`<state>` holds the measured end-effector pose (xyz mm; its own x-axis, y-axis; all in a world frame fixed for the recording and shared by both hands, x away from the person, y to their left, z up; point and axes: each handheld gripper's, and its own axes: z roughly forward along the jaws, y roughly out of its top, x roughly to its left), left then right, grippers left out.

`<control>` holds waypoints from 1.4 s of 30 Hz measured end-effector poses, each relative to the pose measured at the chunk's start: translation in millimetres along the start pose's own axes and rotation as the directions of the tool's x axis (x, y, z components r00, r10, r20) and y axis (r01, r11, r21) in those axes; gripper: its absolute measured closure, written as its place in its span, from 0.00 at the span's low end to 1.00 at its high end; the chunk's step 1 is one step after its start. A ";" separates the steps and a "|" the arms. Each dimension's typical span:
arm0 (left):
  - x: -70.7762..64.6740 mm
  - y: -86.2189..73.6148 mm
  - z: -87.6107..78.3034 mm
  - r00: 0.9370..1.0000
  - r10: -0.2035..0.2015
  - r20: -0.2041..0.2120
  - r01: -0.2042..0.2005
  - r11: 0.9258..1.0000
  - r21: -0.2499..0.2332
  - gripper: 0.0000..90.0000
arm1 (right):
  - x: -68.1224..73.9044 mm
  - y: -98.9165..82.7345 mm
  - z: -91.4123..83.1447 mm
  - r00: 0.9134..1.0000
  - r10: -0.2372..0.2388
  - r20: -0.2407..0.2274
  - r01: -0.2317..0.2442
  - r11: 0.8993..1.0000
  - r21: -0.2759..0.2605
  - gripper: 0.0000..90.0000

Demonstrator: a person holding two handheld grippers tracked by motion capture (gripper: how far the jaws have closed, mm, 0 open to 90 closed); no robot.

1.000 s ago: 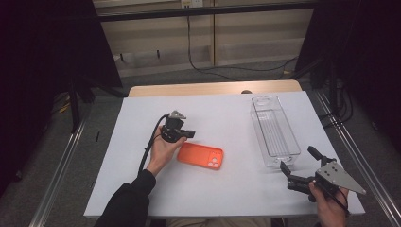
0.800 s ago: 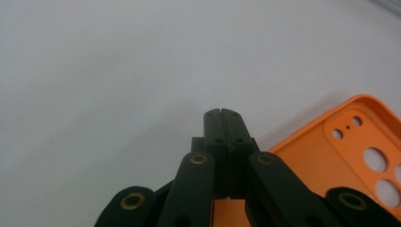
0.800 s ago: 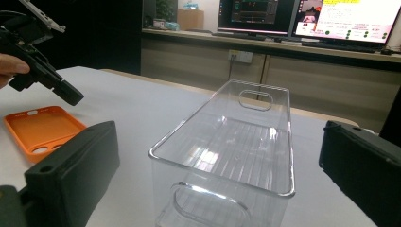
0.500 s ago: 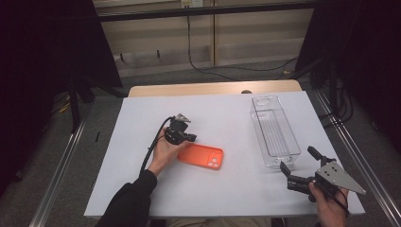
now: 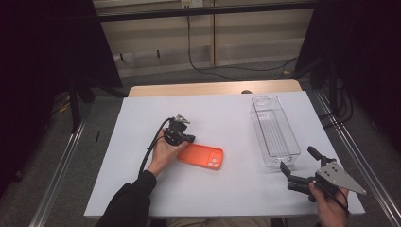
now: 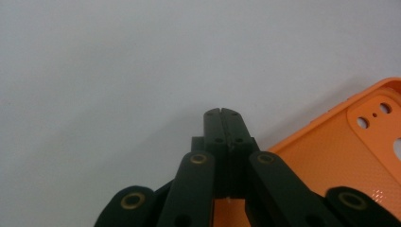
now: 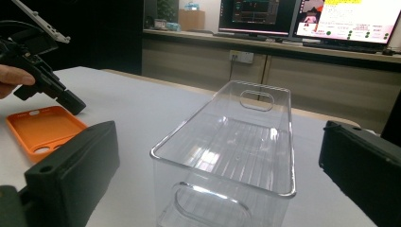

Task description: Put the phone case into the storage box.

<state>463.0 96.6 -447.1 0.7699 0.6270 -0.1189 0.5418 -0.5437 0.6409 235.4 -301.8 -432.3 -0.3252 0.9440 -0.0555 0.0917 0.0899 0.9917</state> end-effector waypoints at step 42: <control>1.7 -19.5 -18.9 1.000 -0.005 0.031 0.004 1.000 0.013 1.00 | -0.1 0.2 0.0 1.000 0.002 -0.002 -0.002 1.000 -0.002 0.00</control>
<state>447.5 118.8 -445.5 0.7773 0.6121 -0.1454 0.5495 -0.5481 0.6306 235.4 -301.9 -432.1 -0.3269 0.9436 -0.0535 0.0902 0.0875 0.9921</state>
